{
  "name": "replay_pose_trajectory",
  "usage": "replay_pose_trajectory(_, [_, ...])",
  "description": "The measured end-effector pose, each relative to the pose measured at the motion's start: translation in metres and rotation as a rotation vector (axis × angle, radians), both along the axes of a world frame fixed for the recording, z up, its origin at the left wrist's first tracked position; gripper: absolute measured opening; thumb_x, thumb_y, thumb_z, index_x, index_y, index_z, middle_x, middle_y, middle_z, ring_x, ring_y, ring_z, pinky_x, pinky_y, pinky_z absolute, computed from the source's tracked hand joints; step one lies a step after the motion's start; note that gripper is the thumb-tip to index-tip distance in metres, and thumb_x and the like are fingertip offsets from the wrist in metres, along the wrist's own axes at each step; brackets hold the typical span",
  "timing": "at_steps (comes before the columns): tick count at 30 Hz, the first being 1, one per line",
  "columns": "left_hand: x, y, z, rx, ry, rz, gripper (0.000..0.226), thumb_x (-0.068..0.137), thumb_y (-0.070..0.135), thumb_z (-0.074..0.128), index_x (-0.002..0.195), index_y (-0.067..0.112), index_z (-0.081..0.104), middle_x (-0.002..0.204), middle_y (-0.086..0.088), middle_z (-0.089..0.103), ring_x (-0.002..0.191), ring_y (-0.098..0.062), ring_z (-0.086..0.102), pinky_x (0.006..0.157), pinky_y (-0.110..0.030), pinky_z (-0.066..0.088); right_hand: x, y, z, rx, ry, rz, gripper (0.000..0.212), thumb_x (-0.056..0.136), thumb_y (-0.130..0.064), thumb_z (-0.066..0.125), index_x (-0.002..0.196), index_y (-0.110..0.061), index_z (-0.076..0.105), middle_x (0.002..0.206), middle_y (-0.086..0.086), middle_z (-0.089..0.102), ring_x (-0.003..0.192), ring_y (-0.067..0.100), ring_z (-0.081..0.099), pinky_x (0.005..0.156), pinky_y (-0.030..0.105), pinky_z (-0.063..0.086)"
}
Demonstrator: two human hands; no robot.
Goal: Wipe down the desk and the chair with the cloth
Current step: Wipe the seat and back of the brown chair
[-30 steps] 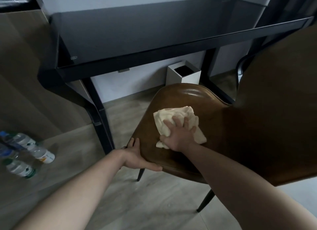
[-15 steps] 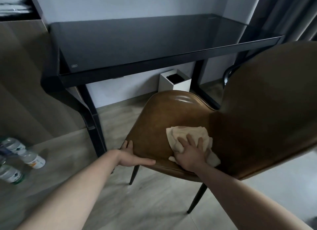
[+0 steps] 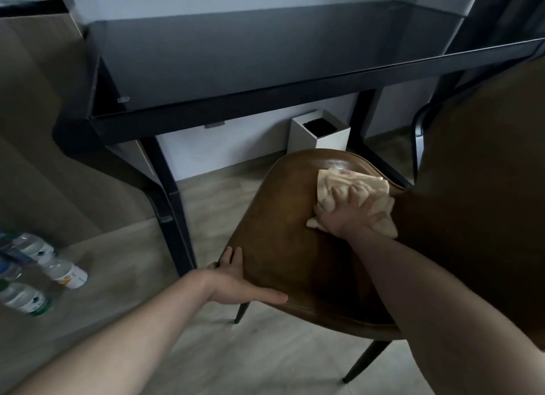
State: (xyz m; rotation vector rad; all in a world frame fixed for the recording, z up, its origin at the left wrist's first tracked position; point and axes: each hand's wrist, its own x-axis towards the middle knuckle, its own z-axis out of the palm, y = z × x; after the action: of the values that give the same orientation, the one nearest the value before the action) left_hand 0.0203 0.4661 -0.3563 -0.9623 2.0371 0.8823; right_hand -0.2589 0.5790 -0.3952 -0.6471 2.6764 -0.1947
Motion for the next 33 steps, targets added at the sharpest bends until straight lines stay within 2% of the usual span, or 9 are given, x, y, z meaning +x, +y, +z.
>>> replay_pose_trajectory(6, [-0.003, -0.001, -0.002, -0.020, 0.001, -0.010, 0.180, 0.032, 0.109, 0.066, 0.164, 0.028, -0.027, 0.173, 0.005, -0.032, 0.164, -0.032, -0.014, 0.133, -0.053, 0.010, -0.005, 0.006, 0.014, -0.007, 0.017, 0.032, 0.083, 0.094, -0.079, 0.043, 0.165, -0.051, 0.010, 0.177, -0.007, -0.006, 0.158, 0.045, -0.026, 0.119, 0.078, 0.001])
replay_pose_trajectory(9, [-0.003, 0.003, 0.002, -0.032, 0.004, -0.008, 0.180, 0.033, 0.109, 0.065, 0.164, 0.028, -0.027, 0.173, 0.004, -0.031, 0.164, -0.033, -0.013, 0.133, -0.055, 0.009, 0.000, 0.022, 0.016, 0.014, 0.010, 0.090, 0.081, 0.098, -0.073, 0.044, 0.166, -0.048, 0.008, 0.178, -0.006, -0.007, 0.161, 0.045, -0.018, 0.123, 0.074, 0.007])
replay_pose_trajectory(12, [-0.002, 0.005, 0.007, -0.029, 0.006, 0.005, 0.179, 0.034, 0.109, 0.066, 0.164, 0.027, -0.026, 0.174, 0.002, -0.030, 0.164, -0.032, -0.013, 0.133, -0.054, 0.008, 0.015, 0.041, 0.012, 0.010, -0.010, 0.104, 0.076, 0.101, -0.065, 0.044, 0.166, -0.047, 0.009, 0.179, -0.005, -0.004, 0.162, 0.046, -0.010, 0.125, 0.073, 0.005])
replay_pose_trajectory(18, [0.001, 0.009, 0.013, -0.033, 0.017, 0.003, 0.175, 0.039, 0.107, 0.066, 0.165, 0.027, -0.024, 0.174, 0.001, -0.030, 0.164, -0.031, -0.014, 0.133, -0.053, 0.006, 0.029, 0.056, 0.003, 0.013, 0.014, 0.090, 0.078, 0.100, -0.065, 0.044, 0.166, -0.048, 0.007, 0.178, -0.006, -0.003, 0.161, 0.046, -0.011, 0.124, 0.074, 0.003])
replay_pose_trajectory(23, [0.001, 0.006, 0.010, -0.019, 0.009, 0.004, 0.174, 0.039, 0.107, 0.067, 0.164, 0.029, -0.025, 0.173, 0.003, -0.031, 0.164, -0.033, -0.013, 0.133, -0.054, 0.008, 0.000, 0.026, -0.025, 0.024, 0.001, 0.057, 0.088, 0.083, -0.083, 0.034, 0.160, -0.054, 0.004, 0.175, -0.009, -0.011, 0.158, 0.047, -0.022, 0.113, 0.085, -0.011])
replay_pose_trajectory(26, [0.000, 0.006, 0.007, -0.026, 0.008, -0.001, 0.171, 0.043, 0.105, 0.068, 0.164, 0.029, -0.025, 0.173, 0.005, -0.032, 0.163, -0.035, -0.014, 0.132, -0.055, 0.009, -0.033, -0.002, -0.030, 0.156, 0.004, 0.133, 0.105, 0.074, -0.096, 0.029, 0.167, -0.049, 0.010, 0.178, -0.006, -0.013, 0.159, 0.041, -0.028, 0.089, 0.083, -0.039])
replay_pose_trajectory(27, [-0.001, 0.005, 0.006, -0.030, 0.008, -0.001, 0.170, 0.044, 0.105, 0.068, 0.165, 0.029, -0.026, 0.173, 0.005, -0.032, 0.163, -0.036, -0.014, 0.132, -0.055, 0.009, -0.044, -0.012, -0.030, 0.186, 0.020, 0.145, 0.106, 0.074, -0.096, 0.028, 0.167, -0.047, 0.010, 0.179, -0.006, -0.013, 0.159, 0.039, -0.028, 0.085, 0.080, -0.042])
replay_pose_trajectory(31, [-0.003, 0.003, 0.003, -0.039, 0.004, -0.018, 0.169, 0.047, 0.104, 0.068, 0.164, 0.029, -0.027, 0.173, 0.006, -0.032, 0.163, -0.036, -0.014, 0.131, -0.052, 0.010, -0.061, -0.035, -0.032, 0.131, 0.074, 0.013, 0.107, 0.076, -0.095, 0.027, 0.164, -0.050, -0.013, 0.177, -0.004, -0.023, 0.158, 0.038, -0.031, 0.108, 0.086, -0.017])
replay_pose_trajectory(33, [-0.004, 0.002, 0.003, -0.035, 0.003, -0.017, 0.168, 0.048, 0.104, 0.068, 0.164, 0.030, -0.028, 0.173, 0.006, -0.032, 0.163, -0.036, -0.015, 0.131, -0.052, 0.009, -0.056, -0.036, -0.027, 0.102, 0.135, 0.050, 0.105, 0.079, -0.089, 0.024, 0.167, -0.045, -0.010, 0.178, -0.002, -0.017, 0.161, 0.034, -0.026, 0.112, 0.084, -0.012])
